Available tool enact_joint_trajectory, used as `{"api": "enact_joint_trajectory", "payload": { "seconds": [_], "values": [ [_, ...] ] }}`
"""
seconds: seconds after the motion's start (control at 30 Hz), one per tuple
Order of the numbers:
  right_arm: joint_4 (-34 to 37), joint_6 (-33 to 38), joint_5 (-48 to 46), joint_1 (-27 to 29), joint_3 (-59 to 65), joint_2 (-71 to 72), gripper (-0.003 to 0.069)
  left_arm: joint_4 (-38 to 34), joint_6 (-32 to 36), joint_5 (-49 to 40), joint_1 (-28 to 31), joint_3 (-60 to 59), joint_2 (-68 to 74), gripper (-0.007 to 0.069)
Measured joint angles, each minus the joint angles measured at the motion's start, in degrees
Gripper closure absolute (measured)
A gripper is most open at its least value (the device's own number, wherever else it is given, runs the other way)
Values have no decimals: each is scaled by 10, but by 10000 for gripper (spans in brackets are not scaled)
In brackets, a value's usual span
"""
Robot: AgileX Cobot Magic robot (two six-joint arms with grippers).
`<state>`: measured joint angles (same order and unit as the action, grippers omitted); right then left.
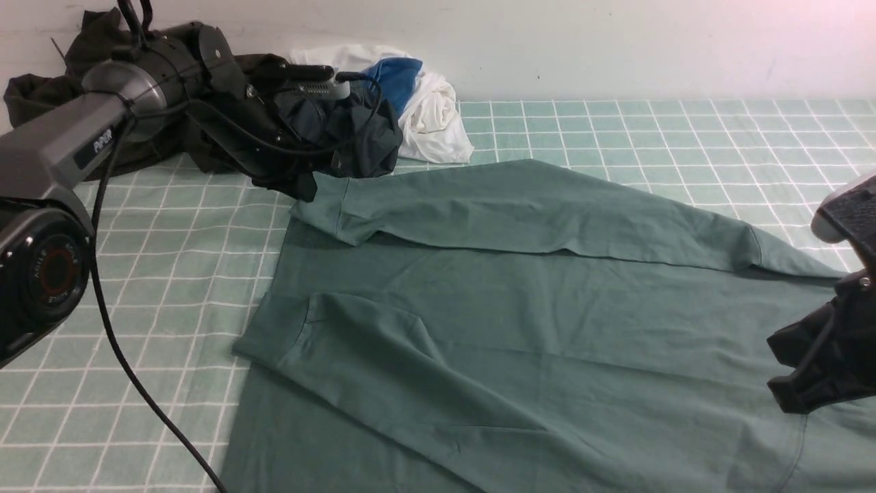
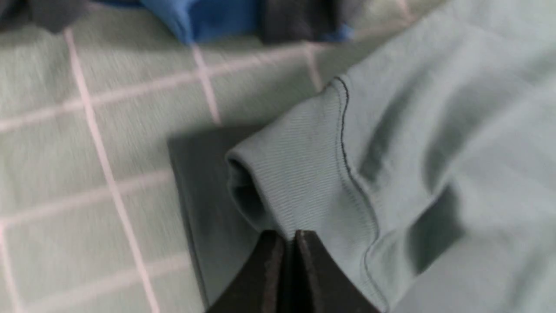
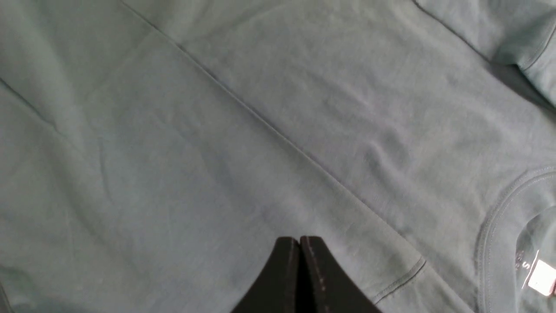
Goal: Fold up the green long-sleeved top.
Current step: Use the left arm to drag and drop the cuff onto the cuff closest to the left arm, then use both arms simultaneously to clamp the lower edge of the clothing fabric
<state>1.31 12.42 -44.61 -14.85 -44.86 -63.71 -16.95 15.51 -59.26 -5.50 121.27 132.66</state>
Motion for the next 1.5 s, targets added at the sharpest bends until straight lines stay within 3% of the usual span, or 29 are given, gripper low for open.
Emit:
{"api": "enact_joint_trajectory", "payload": {
  "seconds": [0.13, 0.3, 0.57, 0.7, 0.83, 0.93, 0.97, 1.0, 1.03, 1.1, 1.23, 1.27, 1.37, 1.5],
  "values": [
    [-3, 0, 7, 0, 0, 0, 673, 1, -36, -85, -2, -31, -112, 618],
    [4, 0, -9, 0, 0, 1, 673, 8, -59, -95, -2, -139, -232, 618],
    [45, 0, -22, 0, 0, 55, 673, -2, -59, 25, -30, -570, -494, 617],
    [57, 0, -22, 0, 0, 69, 673, -4, -55, 85, -42, -683, -552, 603],
    [61, 0, -50, -26, 0, 72, 673, 1, -19, 109, -43, -753, -567, 482],
    [61, 0, -93, -55, 0, 81, 673, 1, 26, 92, -43, -752, -567, 374],
    [63, 0, -128, -80, 0, 92, 673, 1, 64, 62, -49, -747, -569, 305],
    [63, 0, -137, -82, 0, 95, 673, 1, 73, 59, -51, -747, -569, 290],
    [63, 0, -175, -101, 0, 106, 673, 1, 104, 33, -73, -746, -572, 244],
    [64, 0, -213, -115, 0, 122, 673, 3, 131, 12, -121, -749, -573, 223],
    [58, 0, -253, -120, 0, 144, 673, 24, 180, 10, -262, -789, -564, 215],
    [57, 0, -253, -120, 0, 145, 673, 29, 183, 11, -269, -795, -561, 215],
    [54, 0, -252, -120, 0, 153, 673, 74, 197, 58, -359, -843, -534, 215],
    [51, 0, -241, -120, 0, 154, 673, 105, 198, 112, -396, -860, -494, 215]
  ]
}}
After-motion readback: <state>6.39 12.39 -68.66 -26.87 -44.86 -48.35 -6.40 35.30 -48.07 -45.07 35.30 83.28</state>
